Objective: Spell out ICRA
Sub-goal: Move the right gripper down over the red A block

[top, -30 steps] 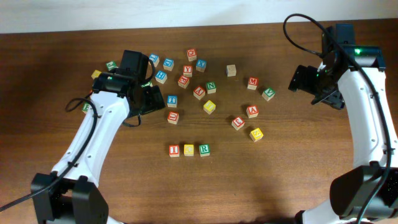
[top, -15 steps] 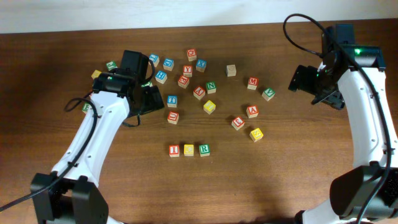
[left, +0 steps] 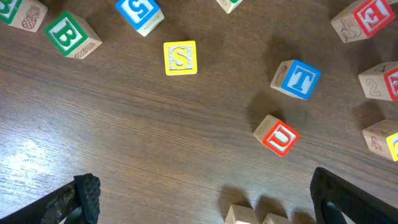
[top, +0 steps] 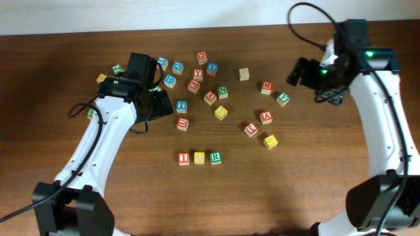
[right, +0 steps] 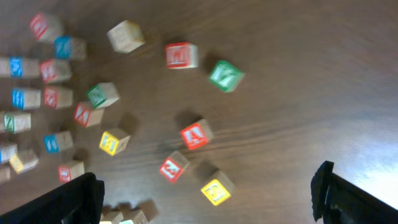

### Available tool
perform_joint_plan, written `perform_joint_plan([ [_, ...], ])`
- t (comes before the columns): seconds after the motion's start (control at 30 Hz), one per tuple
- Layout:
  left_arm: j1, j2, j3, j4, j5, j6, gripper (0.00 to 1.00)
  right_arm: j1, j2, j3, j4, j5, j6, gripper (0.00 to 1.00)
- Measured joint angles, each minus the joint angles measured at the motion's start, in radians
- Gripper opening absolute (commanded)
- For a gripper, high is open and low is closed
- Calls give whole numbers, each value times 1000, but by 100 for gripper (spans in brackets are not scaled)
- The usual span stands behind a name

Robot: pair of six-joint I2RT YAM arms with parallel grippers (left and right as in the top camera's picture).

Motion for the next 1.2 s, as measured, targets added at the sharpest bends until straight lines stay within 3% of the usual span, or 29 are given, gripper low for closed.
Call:
perform_joint_plan([
  [0.17,0,0,0,0,0,0,99,147,93,0,132,5,-89,98],
  [0.5,0,0,0,0,0,0,99,153,151,0,251,31,-114,99],
  [0.57,0,0,0,0,0,0,99,153,216,0,272,30,-114,89],
  [0.6,0,0,0,0,0,0,99,153,241,0,274,30,-119,89],
  [0.77,0,0,0,0,0,0,99,161,341,0,185,31,-151,90],
  [1.0,0,0,0,0,0,0,99,162,343,0,-8,58,-182,89],
  [1.1,0,0,0,0,0,0,99,162,343,-9,-8,59,-242,88],
  [1.2,0,0,0,0,0,0,99,163,343,-53,39,65,-266,77],
])
